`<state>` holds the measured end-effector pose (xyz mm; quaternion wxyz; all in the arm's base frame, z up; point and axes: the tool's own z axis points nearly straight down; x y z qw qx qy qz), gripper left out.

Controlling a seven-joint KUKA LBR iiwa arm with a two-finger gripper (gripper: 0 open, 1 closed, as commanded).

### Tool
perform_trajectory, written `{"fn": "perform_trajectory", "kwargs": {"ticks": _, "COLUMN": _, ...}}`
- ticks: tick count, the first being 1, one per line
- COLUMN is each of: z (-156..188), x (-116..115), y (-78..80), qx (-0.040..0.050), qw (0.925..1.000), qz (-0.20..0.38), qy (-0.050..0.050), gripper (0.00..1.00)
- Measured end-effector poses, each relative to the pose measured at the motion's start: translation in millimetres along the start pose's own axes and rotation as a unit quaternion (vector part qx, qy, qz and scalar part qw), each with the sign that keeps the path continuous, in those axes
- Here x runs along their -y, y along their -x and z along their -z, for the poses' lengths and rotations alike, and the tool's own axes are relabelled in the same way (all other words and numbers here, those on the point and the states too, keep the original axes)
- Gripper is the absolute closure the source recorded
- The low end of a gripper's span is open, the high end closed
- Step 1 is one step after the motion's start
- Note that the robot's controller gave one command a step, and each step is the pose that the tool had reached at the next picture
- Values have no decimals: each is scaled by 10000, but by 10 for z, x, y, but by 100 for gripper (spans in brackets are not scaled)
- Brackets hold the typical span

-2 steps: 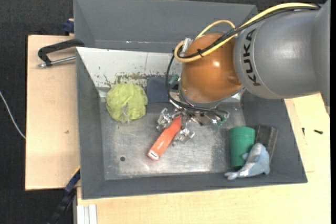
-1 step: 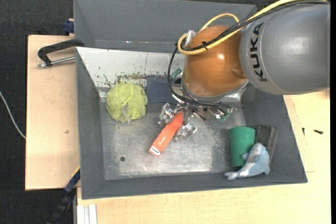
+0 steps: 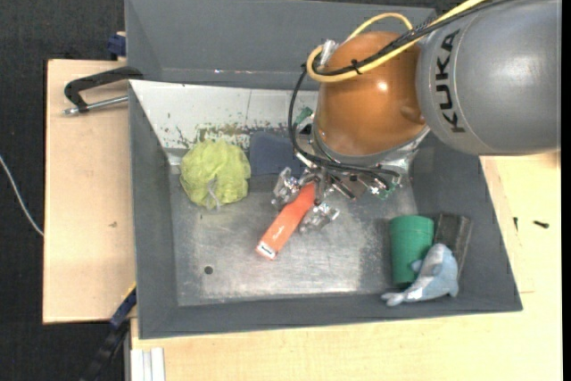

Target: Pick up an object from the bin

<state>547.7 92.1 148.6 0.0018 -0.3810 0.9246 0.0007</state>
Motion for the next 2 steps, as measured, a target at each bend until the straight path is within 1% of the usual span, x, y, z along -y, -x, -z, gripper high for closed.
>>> {"fn": "perform_trajectory", "kwargs": {"ticks": 2, "z": 226, "x": 7, "y": 14, "qx": 21, "qw": 10000, "qz": -4, "qy": -18, "gripper": 100}}
